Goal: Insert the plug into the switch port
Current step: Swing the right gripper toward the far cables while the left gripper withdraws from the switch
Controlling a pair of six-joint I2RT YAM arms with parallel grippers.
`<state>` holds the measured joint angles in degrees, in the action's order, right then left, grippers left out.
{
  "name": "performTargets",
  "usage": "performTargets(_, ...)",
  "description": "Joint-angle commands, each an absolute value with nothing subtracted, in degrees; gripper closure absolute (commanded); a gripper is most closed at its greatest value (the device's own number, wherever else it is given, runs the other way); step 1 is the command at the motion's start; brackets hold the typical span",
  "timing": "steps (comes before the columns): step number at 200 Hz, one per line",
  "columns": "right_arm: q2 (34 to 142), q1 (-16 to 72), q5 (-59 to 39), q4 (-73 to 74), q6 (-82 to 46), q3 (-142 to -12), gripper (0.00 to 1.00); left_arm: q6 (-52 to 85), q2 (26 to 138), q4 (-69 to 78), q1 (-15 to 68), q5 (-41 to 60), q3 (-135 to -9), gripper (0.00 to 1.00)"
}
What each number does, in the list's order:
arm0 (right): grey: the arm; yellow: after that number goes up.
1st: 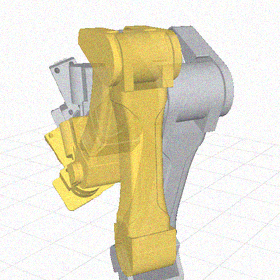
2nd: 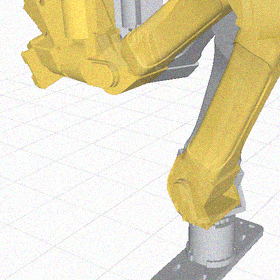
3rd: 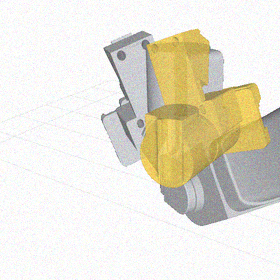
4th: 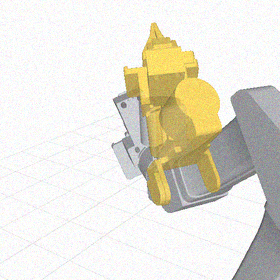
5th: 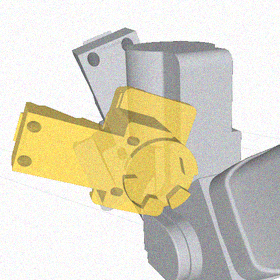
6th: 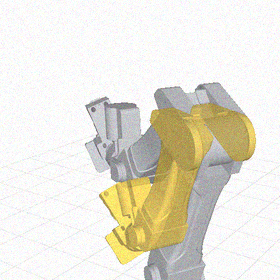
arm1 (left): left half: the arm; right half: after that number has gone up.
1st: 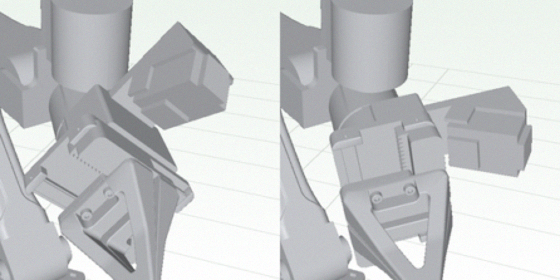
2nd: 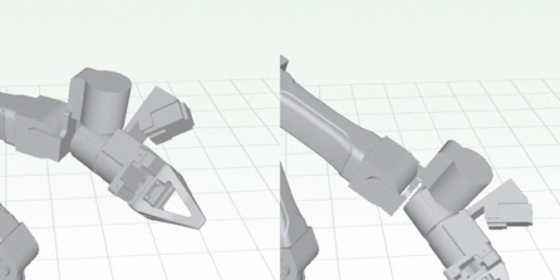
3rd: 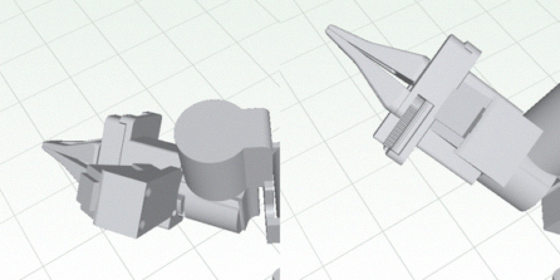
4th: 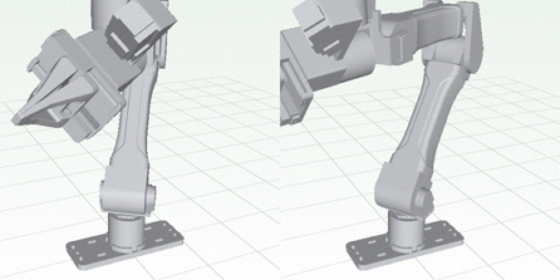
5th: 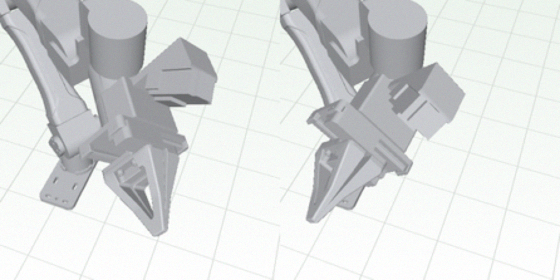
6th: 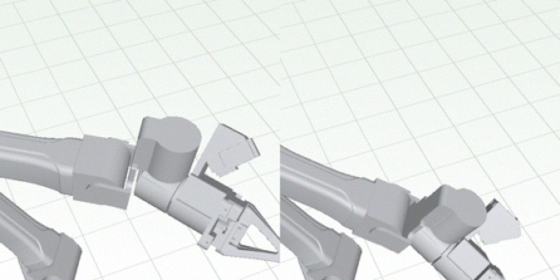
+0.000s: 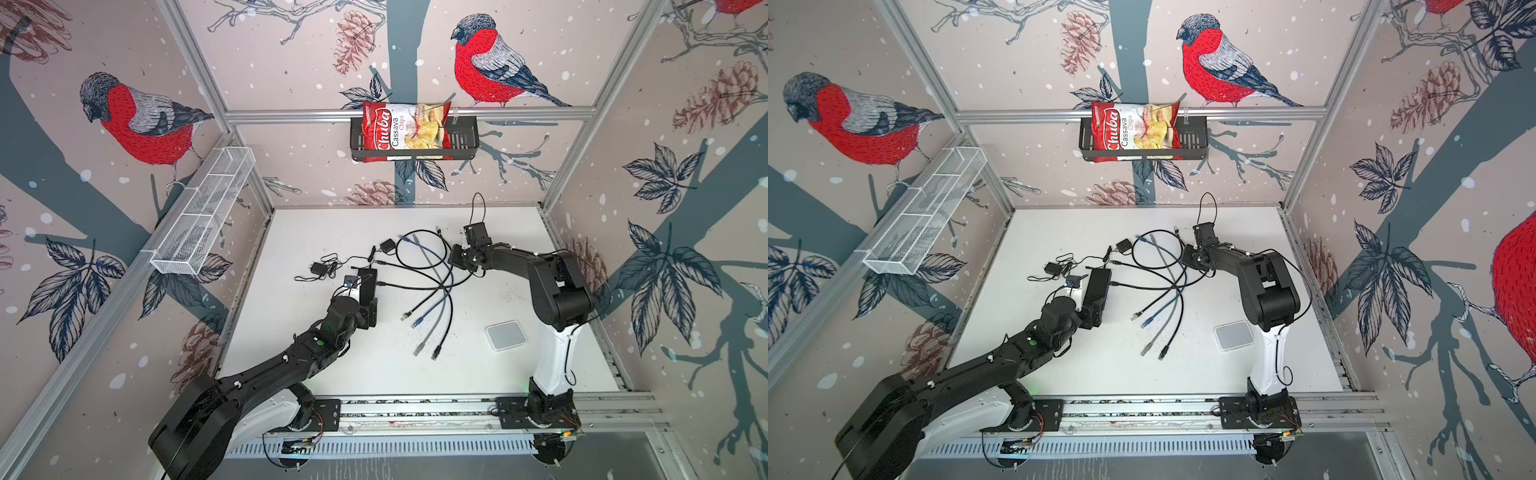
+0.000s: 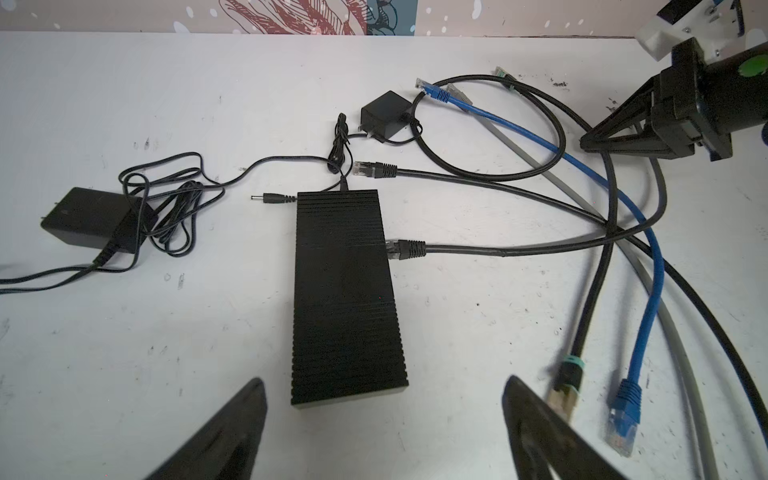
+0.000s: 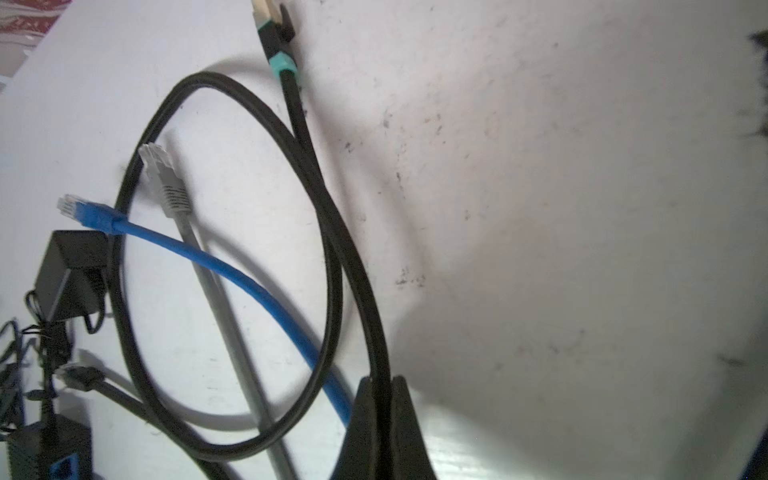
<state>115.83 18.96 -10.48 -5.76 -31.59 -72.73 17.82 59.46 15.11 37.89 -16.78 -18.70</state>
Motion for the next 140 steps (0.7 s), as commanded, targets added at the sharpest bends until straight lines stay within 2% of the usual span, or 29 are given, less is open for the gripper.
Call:
performTargets(1, 114.54, 18.4, -11.6, -0.53, -34.02, -71.8, 0.99, 18.3, 59.59, 17.24, 37.66, -17.14, -18.59, 0.13)
performTargets(100, 103.65, 14.54, -11.95, 14.39, -42.78, -64.89, 1.0, 18.56, 59.15, 16.38, 37.52, -17.59, -18.46, 0.13)
performTargets(140, 99.65, 14.56, -6.14, 12.52, -41.25, -62.96, 1.0, 18.7, 58.55, 16.12, 37.45, -17.93, -18.06, 0.13)
